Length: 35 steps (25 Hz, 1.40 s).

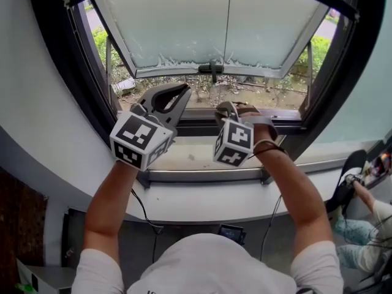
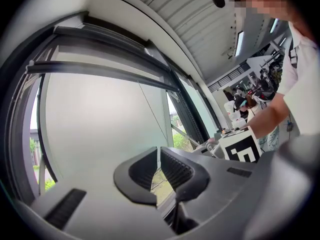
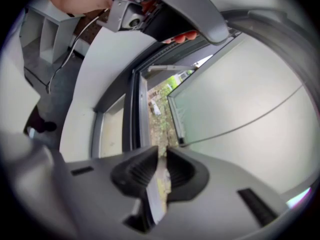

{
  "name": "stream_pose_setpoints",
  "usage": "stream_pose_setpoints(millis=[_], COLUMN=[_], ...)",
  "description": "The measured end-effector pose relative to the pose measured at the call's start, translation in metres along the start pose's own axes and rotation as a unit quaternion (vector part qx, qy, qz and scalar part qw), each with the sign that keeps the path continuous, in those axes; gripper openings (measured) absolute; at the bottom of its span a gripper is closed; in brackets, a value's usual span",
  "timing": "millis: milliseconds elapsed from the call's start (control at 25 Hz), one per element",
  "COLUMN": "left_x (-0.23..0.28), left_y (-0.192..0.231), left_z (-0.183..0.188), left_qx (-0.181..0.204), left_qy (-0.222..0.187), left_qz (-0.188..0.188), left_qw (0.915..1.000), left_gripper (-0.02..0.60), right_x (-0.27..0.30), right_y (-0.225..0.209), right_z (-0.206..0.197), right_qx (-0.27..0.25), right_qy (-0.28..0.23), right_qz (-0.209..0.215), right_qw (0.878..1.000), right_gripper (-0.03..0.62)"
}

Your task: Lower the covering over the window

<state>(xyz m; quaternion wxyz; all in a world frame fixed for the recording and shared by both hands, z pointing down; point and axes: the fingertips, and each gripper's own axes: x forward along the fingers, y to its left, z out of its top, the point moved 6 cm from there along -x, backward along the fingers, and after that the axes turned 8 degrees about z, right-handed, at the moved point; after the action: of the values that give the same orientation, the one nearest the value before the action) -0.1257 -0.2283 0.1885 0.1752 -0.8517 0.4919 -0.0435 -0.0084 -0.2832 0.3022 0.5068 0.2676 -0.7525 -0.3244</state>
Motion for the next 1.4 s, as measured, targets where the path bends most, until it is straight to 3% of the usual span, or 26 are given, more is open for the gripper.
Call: stream_pose_setpoints(millis=[320, 760, 920, 1160, 1400], left_x=[-0.003, 0.001, 0.007, 0.025, 0.045], left_y=[0.022, 0.046, 0.055, 0.069, 0.079], left_z=[0.025, 0.058, 0.067, 0.098, 0.107], left_qx=[0.042, 0.167, 0.212, 0.296, 0.353], left_qy=[-0.008, 0.003, 0.01, 0.007, 0.035], left_qz=[0.031, 0.063, 0.082, 0.121, 0.123], left_qw=[0.9986, 0.9839, 0.9737, 0.9473, 0.9267], left_gripper=[0.062, 0.128, 0.151, 0.19, 0.197], right_x=[0.0, 0.014, 0.02, 0.029, 0.033], right_y=[0.01, 0.04, 0.048, 0.059, 0.064], right_z=[-0.001, -0.005, -0.01, -0.009, -0.008], right_qx=[0.003, -0.019, -0.015, -0.015, -0.011], right_qy=[0.01, 0.038, 0.044, 0.051, 0.05], right_qz=[0.01, 0.047, 0.059, 0.074, 0.076], right_qw=[1.0, 0.998, 0.997, 0.996, 0.996], right_gripper=[0.06, 0.06, 0.059, 0.06, 0.06])
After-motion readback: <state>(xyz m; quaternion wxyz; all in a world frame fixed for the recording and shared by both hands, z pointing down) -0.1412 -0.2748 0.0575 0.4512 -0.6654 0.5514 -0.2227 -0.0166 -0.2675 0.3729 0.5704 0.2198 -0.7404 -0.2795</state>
